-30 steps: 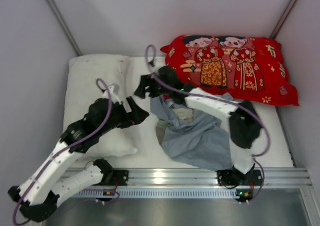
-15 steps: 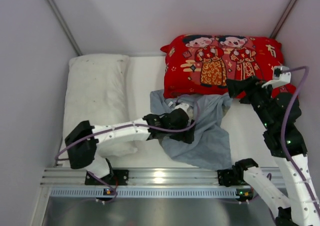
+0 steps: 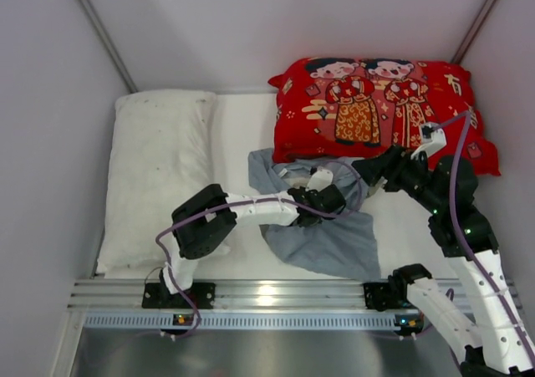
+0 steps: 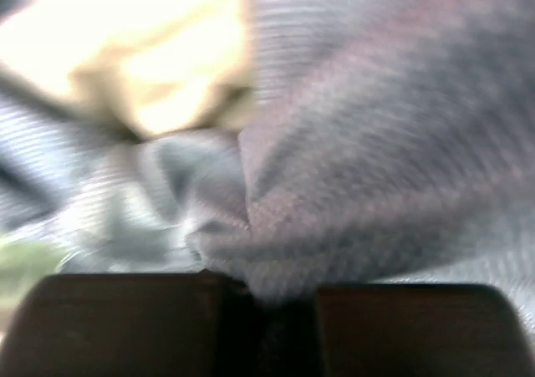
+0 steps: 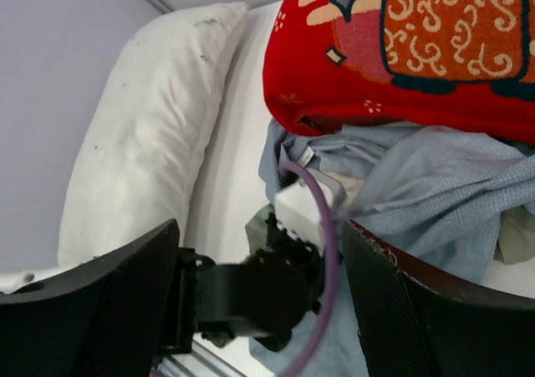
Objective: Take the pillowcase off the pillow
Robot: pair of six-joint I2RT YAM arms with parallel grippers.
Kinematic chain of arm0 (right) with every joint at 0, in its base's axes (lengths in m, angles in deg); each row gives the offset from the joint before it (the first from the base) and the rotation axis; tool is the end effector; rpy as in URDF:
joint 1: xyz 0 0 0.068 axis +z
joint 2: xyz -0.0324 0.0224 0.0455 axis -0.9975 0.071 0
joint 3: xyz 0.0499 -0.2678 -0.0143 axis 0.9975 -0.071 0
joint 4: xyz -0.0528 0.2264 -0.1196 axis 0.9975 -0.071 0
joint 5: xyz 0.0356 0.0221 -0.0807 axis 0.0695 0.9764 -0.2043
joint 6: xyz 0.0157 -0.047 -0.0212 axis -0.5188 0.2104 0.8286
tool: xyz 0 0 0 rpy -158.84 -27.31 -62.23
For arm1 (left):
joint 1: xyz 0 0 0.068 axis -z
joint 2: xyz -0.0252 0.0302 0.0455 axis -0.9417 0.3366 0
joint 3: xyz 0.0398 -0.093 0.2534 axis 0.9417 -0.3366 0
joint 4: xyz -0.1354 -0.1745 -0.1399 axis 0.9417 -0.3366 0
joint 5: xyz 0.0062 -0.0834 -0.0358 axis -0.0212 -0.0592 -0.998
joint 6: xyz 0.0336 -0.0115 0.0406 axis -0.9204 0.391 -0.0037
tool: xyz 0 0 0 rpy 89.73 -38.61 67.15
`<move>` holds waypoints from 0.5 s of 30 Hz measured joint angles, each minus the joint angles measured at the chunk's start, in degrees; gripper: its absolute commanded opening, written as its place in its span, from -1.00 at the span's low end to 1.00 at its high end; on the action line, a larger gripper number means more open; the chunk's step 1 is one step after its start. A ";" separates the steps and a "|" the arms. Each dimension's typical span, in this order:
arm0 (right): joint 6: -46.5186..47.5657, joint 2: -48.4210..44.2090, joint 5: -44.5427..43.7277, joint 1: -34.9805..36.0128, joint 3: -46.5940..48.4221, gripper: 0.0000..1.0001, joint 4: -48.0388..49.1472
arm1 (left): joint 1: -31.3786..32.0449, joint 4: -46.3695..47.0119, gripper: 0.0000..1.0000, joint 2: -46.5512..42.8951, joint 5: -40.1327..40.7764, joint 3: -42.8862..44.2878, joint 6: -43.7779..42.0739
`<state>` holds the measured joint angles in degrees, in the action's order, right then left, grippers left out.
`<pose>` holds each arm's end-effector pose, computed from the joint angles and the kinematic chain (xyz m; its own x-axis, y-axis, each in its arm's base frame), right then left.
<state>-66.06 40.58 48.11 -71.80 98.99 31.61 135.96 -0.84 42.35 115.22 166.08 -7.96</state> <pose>0.1283 0.0422 0.3786 -0.4327 0.4228 -0.7962 -0.3121 0.7583 0.5723 0.1889 -0.3758 0.1620 -0.7270 0.2415 -0.6428 0.3096 0.9508 0.0071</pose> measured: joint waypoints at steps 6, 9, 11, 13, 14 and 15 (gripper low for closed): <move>0.68 -0.26 1.51 0.00 -0.90 0.49 -0.48 | -4.26 -5.55 -1.00 -14.58 8.96 -7.50 0.04; 1.05 -0.31 2.47 0.00 -0.92 0.49 -0.52 | -8.55 -7.21 -1.00 -25.75 9.51 -7.54 -1.05; 1.25 -0.48 2.91 0.00 -1.07 0.49 -0.50 | -14.62 -7.21 -1.00 -32.50 7.28 -6.99 -2.12; 1.36 -0.90 3.26 0.00 -1.81 0.49 -0.44 | -23.45 -7.39 -1.00 -36.22 4.26 -4.79 -3.85; 1.36 -1.05 3.30 0.00 -2.12 0.49 -0.46 | -27.85 -8.00 -1.00 -36.39 3.54 -2.73 -4.79; 1.33 -1.14 3.45 0.00 -2.45 0.49 -0.35 | -30.99 -8.55 -1.00 -36.04 2.80 -0.85 -5.60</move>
<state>-64.72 39.45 51.56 -71.80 96.55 31.26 104.96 -9.38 6.31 118.02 165.23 -13.55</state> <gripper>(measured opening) 0.746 0.016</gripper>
